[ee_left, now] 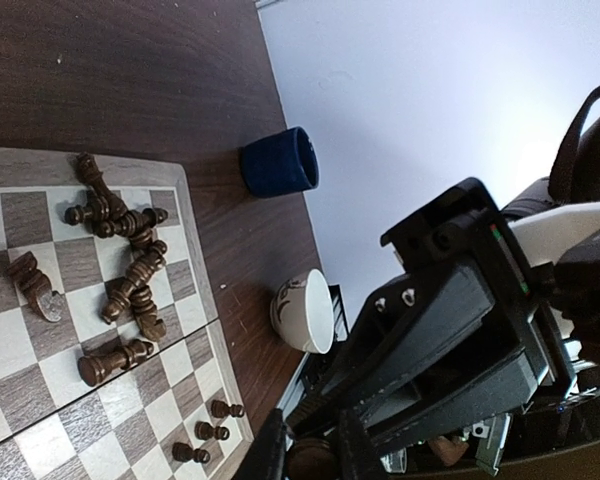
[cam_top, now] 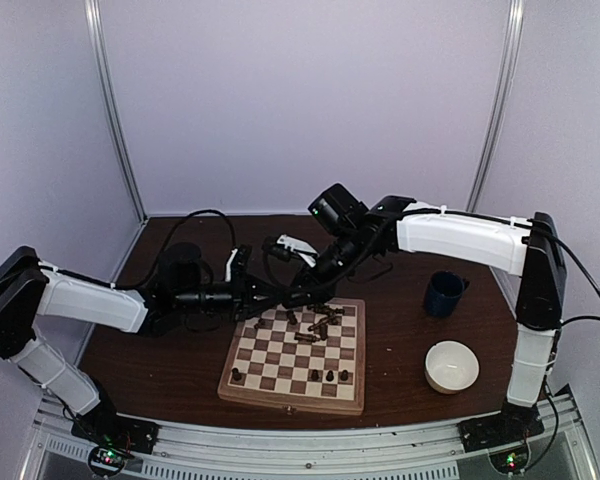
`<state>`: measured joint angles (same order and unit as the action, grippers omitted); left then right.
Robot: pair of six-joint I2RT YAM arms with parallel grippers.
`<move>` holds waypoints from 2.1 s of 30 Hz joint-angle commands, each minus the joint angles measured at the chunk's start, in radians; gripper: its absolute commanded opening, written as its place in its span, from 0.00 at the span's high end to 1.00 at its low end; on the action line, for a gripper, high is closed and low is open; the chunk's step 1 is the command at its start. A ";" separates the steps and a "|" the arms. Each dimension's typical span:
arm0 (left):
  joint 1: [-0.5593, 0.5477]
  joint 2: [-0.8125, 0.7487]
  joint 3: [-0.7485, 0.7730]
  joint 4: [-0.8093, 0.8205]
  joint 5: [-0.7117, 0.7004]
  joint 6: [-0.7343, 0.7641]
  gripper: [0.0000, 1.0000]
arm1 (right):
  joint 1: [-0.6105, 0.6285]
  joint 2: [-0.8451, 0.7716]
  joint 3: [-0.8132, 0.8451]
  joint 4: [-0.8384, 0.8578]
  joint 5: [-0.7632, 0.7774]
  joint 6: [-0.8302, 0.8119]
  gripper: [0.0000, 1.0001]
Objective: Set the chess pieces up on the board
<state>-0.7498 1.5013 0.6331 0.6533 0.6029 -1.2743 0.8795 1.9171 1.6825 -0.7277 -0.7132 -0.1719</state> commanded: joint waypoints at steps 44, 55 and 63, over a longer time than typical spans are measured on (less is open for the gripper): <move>0.020 0.089 -0.125 0.640 -0.294 -0.099 0.97 | -0.141 -0.023 -0.331 0.852 -0.432 0.815 0.61; 0.021 0.107 -0.112 0.648 -0.280 -0.113 0.97 | -0.122 -0.012 -0.326 0.897 -0.444 0.846 0.62; 0.020 0.114 -0.117 0.681 -0.280 -0.125 0.98 | -0.139 -0.007 -0.324 0.926 -0.422 0.885 0.66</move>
<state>-0.7353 1.6154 0.5125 1.2430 0.3275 -1.3937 0.7544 1.9007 1.3457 0.1539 -1.1511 0.6853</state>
